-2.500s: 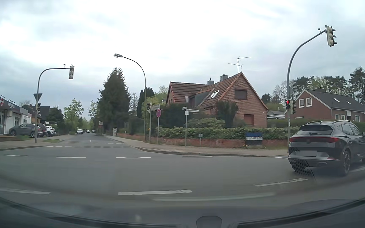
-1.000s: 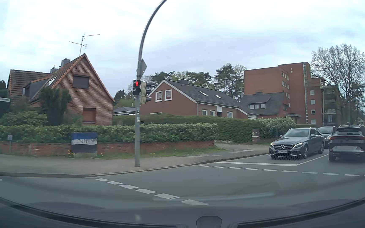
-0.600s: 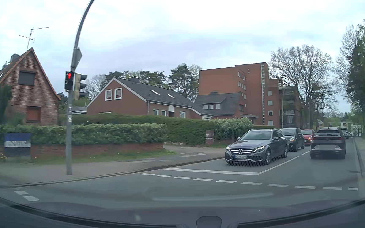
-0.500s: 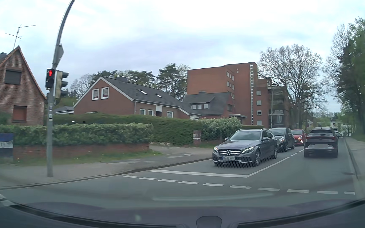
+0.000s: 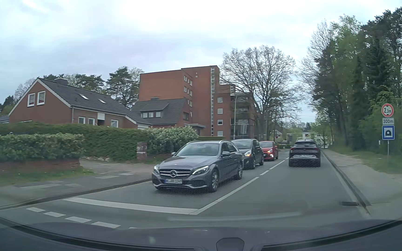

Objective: Follow the waypoints while adhering to traffic rules and regulations

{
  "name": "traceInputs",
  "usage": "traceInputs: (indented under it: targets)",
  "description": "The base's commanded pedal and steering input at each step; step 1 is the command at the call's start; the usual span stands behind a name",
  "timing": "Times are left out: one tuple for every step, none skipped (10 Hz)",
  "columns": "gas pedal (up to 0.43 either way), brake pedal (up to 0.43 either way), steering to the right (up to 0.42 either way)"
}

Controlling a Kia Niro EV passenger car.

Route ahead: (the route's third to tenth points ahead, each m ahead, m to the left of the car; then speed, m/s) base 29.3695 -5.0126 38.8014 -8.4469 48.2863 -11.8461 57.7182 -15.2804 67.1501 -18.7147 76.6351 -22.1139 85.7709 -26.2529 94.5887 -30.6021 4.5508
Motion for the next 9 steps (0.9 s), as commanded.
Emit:
traceInputs:
  targets:
    - [0.220, 0.000, 0.384]
    - [0.228, 0.000, 0.354]
    - [0.240, 0.000, 0.330]
    - [0.260, 0.000, 0.299]
    - [0.268, 0.000, 0.259]
    - [0.280, 0.000, 0.226]
    - [0.299, 0.000, 0.188]
    - [0.299, 0.000, 0.153]
    - [0.311, 0.000, 0.116]
